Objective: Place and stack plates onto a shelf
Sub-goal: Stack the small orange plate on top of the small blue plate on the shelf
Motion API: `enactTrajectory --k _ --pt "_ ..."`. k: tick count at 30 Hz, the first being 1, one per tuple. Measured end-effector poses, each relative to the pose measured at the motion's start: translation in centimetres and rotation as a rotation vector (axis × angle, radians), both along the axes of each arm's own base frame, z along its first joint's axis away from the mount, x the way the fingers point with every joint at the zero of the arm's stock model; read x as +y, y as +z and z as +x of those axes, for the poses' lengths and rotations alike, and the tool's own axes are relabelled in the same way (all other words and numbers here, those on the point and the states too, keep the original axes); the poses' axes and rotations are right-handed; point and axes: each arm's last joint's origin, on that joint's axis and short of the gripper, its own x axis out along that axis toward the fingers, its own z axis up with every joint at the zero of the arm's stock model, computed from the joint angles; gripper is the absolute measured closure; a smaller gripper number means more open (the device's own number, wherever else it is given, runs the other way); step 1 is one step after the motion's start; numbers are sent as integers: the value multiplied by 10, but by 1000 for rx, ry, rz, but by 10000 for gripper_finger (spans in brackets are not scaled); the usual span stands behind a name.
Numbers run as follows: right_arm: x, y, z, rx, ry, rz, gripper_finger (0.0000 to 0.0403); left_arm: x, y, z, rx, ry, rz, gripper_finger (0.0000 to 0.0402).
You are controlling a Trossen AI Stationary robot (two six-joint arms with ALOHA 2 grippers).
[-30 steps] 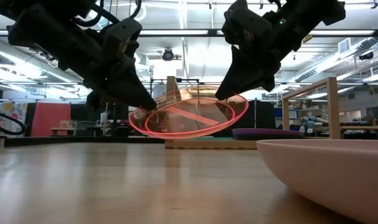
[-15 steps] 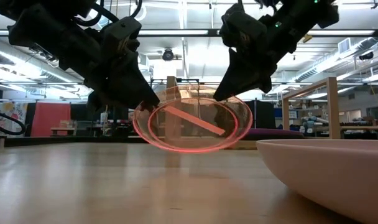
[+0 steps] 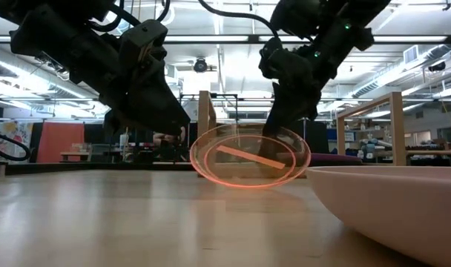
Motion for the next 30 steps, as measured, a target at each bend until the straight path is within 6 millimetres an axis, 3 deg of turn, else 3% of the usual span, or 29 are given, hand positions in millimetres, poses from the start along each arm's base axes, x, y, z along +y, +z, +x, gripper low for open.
enactTrajectory --k 9,18,23,30 --pt "-34 34 -25 -17 -25 -5 395 0 0 0 1 0 0 255" --pt "-83 68 -52 -134 -200 -51 395 0 0 0 1 0 0 255" --pt "-118 68 -56 -185 -323 -74 395 0 0 0 0 0 0 255" --pt "-160 42 -46 -231 -399 -25 394 0 0 0 -1 1 -2 255"
